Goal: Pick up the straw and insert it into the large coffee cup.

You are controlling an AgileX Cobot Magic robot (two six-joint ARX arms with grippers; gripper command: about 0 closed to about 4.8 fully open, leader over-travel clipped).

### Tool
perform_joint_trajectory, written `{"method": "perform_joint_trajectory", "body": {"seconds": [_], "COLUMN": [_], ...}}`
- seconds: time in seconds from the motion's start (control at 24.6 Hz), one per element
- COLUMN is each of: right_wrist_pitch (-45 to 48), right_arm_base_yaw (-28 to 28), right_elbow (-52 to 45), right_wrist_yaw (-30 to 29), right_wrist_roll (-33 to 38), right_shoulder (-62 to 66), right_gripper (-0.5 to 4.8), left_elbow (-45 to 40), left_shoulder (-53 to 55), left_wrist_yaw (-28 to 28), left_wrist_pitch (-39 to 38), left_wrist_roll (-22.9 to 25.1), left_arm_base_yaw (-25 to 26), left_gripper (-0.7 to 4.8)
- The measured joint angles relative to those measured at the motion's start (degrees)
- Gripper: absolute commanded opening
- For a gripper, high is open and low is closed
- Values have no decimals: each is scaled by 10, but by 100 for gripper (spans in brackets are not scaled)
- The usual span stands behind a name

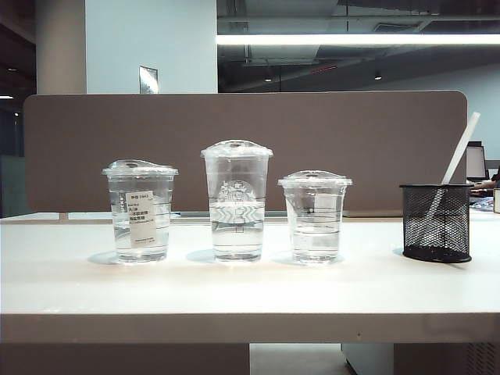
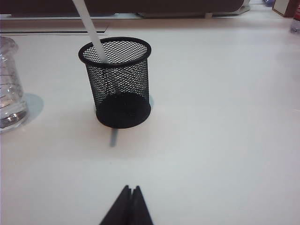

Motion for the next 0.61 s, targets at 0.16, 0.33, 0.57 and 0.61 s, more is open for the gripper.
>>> {"method": "perform_joint_trajectory", "body": {"seconds": [0.16,0.33,0.57,0.61], "right_wrist_pitch": [0,0,0,0], "right_arm_base_yaw": [0,0,-1,-1], "right_elbow": [0,0,0,0], "right_wrist_yaw": [0,0,0,0], "right_wrist_roll": [0,0,0,0], "right_shoulder": [0,0,0,0], "right_gripper": [3,3,3,3], "left_elbow": [0,0,1,7], "left_shoulder": [0,0,0,1], "left_wrist_yaw": [0,0,1,3], "left_wrist_pitch": [0,0,25,26], "left_wrist_roll": [0,0,-6,-14], "left_arm_base_yaw": [0,0,0,0], "left_gripper": [-4,-4,-4,-4]}}
